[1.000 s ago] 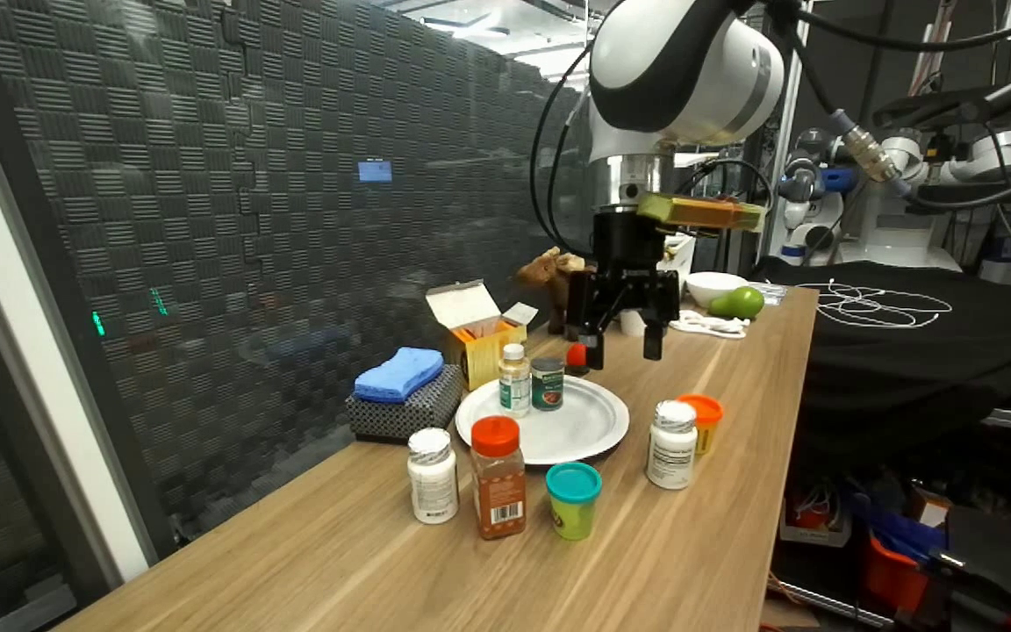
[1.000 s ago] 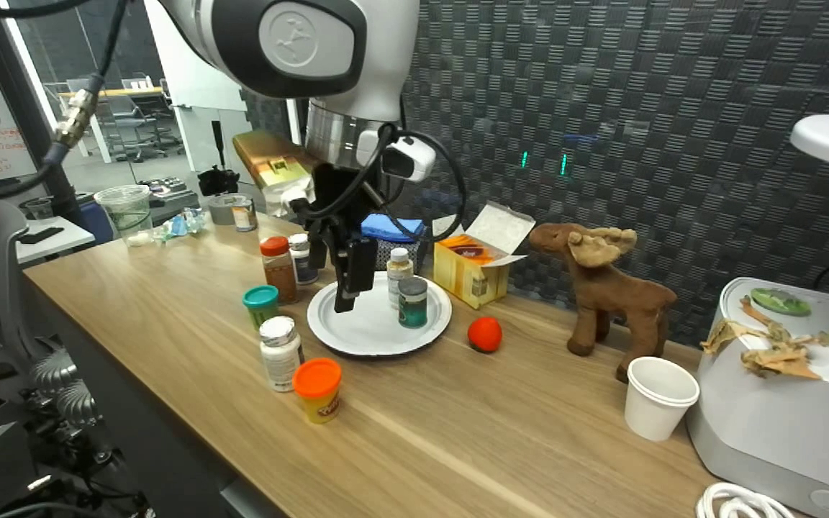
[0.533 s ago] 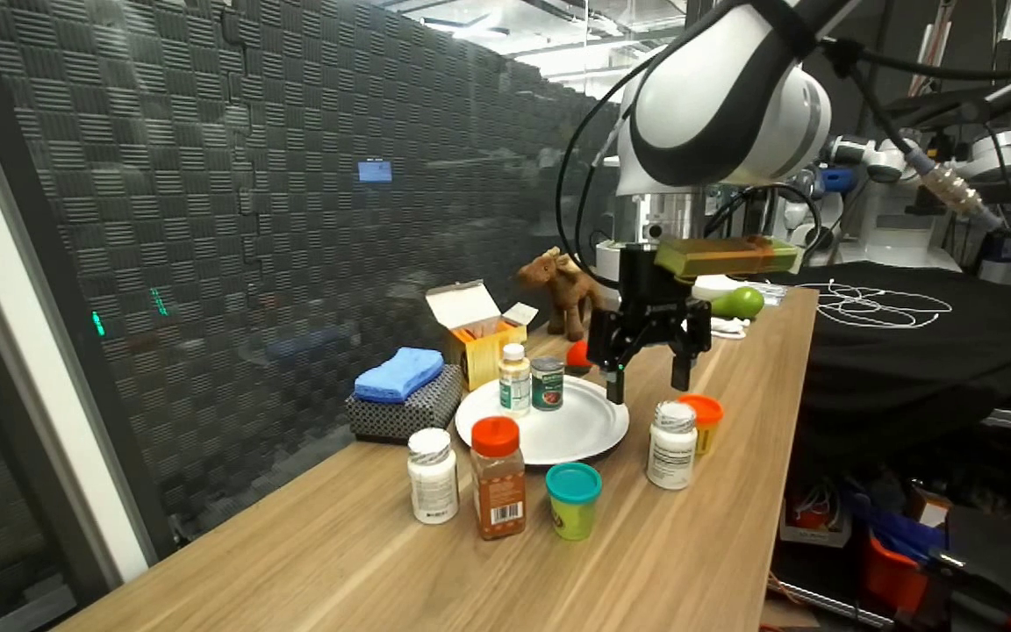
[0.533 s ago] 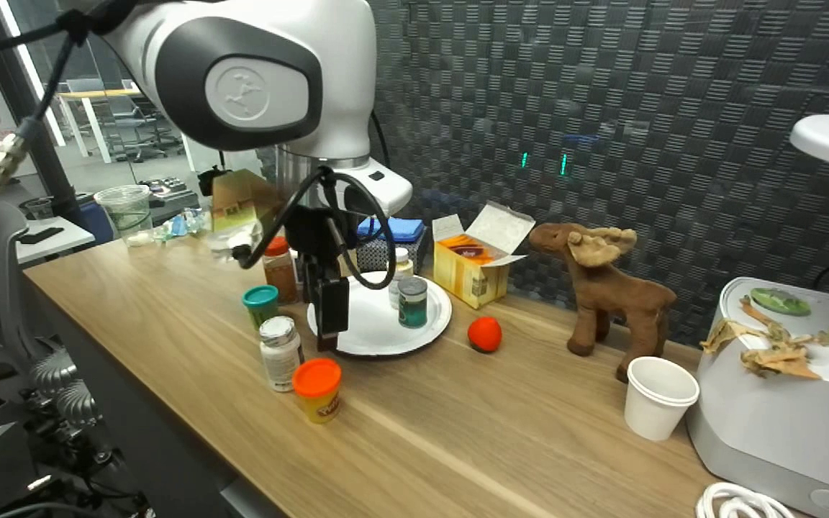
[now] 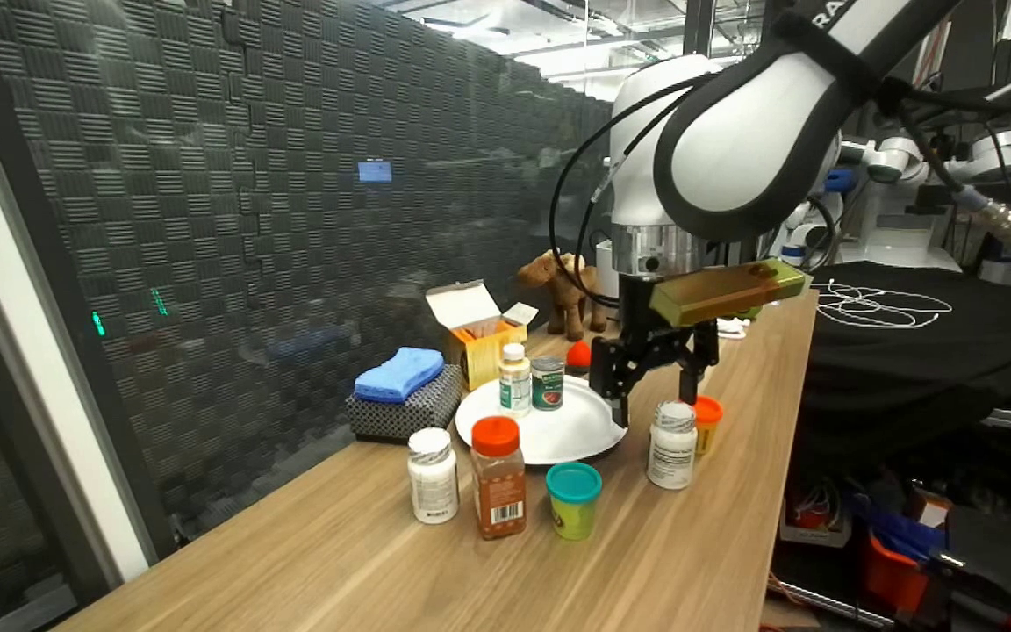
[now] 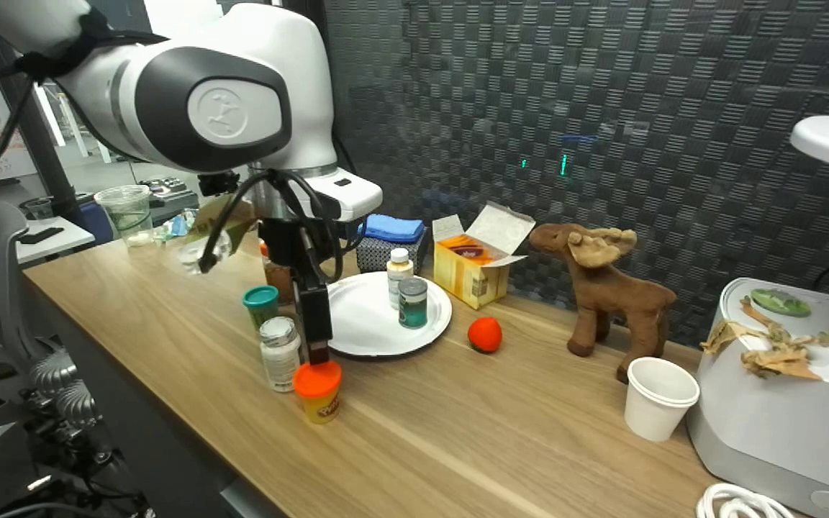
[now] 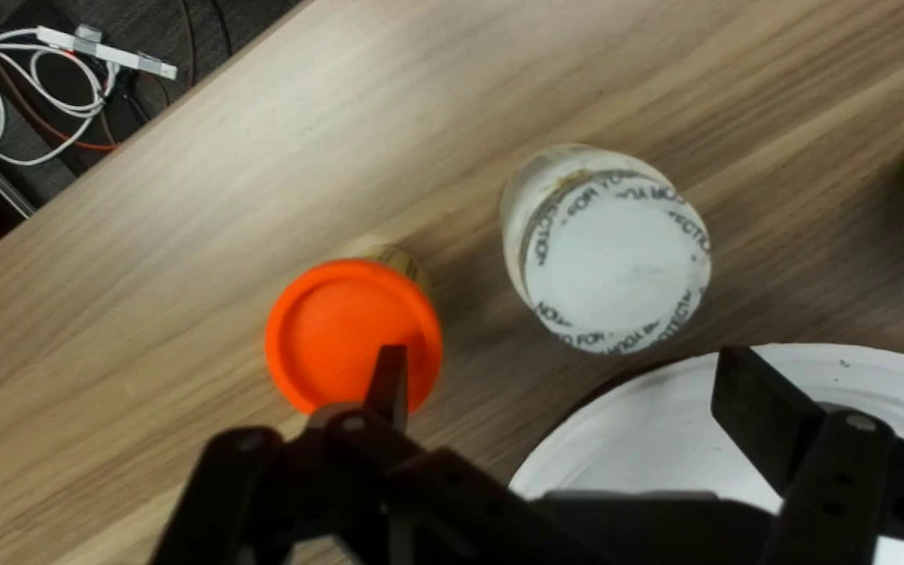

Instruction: Put all the containers on the white plate

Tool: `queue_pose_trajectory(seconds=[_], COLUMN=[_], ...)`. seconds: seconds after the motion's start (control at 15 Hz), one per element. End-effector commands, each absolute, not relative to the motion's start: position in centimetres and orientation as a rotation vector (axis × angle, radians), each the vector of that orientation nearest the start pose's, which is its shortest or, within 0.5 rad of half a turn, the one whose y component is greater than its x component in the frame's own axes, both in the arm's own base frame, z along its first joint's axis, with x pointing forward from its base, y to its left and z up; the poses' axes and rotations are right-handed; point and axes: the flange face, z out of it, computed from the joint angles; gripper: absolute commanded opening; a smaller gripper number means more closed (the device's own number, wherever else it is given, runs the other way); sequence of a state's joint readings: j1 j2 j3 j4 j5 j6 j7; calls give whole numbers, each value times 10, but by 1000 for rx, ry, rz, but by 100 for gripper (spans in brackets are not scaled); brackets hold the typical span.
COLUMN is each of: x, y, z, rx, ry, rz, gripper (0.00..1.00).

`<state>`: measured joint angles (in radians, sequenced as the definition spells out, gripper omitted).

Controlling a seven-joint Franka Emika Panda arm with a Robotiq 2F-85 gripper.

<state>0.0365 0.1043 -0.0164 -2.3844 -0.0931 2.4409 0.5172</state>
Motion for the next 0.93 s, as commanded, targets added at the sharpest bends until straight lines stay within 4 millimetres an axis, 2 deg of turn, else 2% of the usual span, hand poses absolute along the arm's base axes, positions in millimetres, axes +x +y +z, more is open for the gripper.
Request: queue_pose_trajectory(seconds=[0.0,0.2,0.47,0.87], x=[483,473,463,461], y=[19,22,27,30], z=[287,297,308,303], rx=[-3152,-3135,-3094,-3043], ry=[745,794,767,728], rz=[-39,-59,-20,114], gripper=[100,100,100,100])
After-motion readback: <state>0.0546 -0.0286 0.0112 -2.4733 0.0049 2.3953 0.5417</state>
